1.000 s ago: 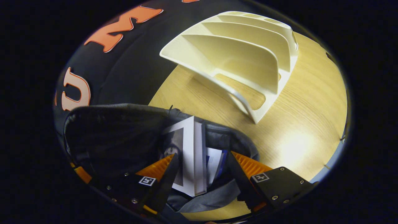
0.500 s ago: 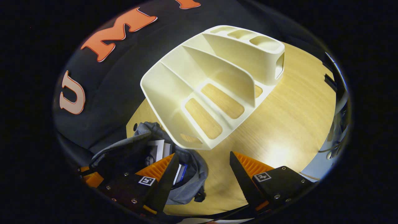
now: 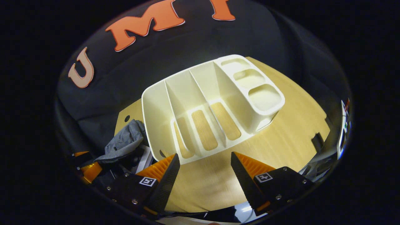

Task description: Open the schoolbag, grab two books from the bookshelf and put them into the schoolbag.

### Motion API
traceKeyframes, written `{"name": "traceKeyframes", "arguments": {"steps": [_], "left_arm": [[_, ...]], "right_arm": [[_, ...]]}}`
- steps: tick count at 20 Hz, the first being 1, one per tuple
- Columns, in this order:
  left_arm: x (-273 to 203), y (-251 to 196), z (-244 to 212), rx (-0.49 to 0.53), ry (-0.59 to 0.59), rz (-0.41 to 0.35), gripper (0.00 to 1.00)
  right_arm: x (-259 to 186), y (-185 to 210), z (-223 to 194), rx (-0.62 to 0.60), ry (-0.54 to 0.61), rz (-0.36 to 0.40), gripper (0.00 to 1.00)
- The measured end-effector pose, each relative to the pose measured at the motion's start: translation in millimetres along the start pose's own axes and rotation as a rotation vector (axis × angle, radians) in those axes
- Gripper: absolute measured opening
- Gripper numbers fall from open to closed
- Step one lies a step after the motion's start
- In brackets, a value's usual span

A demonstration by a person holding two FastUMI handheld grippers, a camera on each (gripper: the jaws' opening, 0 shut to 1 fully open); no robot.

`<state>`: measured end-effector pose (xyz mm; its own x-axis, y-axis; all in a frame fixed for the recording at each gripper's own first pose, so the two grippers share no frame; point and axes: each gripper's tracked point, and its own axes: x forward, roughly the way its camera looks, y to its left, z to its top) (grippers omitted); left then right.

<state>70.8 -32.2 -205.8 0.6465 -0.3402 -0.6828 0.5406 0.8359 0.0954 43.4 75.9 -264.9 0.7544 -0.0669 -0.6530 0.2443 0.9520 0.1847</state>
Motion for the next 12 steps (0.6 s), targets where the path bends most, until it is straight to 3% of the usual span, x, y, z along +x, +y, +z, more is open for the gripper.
{"name": "traceKeyframes", "arguments": {"steps": [3,7,12], "left_arm": [[-12.7,4.5,13.4,0.056,-0.083,0.139,0.99],[-41.7,-19.9,39.0,0.071,-0.224,0.179,0.99],[-75.1,-26.7,77.9,-0.018,-0.381,0.215,0.98]], "right_arm": [[-17.7,-11.4,36.6,-0.08,-0.105,0.005,0.98],[-44.1,-14.1,83.4,-0.148,-0.286,0.023,0.98],[-77.8,-4.3,130.7,-0.197,-0.473,0.047,0.98]]}}
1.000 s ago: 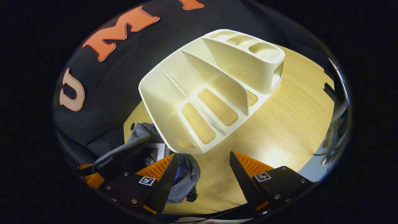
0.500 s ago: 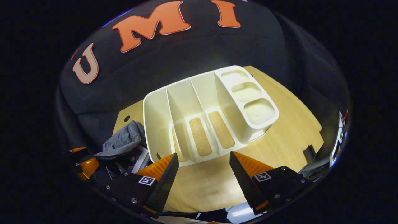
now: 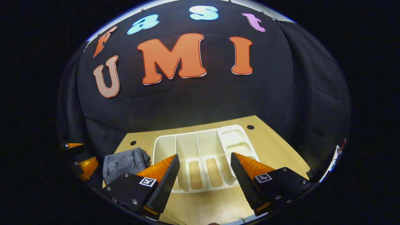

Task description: Open the schoolbag, grab two books from the bookshelf and put them into the schoolbag.

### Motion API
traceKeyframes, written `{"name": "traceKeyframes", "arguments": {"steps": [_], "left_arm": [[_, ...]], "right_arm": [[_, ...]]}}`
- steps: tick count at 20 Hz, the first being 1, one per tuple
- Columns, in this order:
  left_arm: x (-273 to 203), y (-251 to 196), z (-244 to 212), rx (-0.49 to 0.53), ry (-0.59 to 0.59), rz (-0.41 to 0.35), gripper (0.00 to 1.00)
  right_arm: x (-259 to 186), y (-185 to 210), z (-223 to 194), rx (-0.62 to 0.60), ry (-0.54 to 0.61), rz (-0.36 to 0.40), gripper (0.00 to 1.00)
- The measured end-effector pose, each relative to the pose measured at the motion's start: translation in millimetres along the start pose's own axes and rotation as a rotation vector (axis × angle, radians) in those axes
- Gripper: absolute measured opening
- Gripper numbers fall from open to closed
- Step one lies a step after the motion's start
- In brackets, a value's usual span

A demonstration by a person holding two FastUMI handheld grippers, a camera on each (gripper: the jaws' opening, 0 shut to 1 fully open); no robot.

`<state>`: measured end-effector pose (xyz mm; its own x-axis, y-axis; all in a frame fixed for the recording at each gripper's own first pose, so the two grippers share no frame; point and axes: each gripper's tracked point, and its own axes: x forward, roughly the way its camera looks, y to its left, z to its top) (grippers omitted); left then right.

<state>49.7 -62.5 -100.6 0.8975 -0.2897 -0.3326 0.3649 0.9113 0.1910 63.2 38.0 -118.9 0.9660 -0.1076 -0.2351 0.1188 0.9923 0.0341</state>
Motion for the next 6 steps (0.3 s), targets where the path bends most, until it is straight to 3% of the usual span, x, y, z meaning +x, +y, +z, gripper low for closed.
{"name": "traceKeyframes", "arguments": {"steps": [6], "left_arm": [[-3.6,-4.7,39.7,-0.107,-0.154,0.032,0.98]], "right_arm": [[-18.5,5.1,37.8,-0.024,-0.147,0.014,0.98]]}}
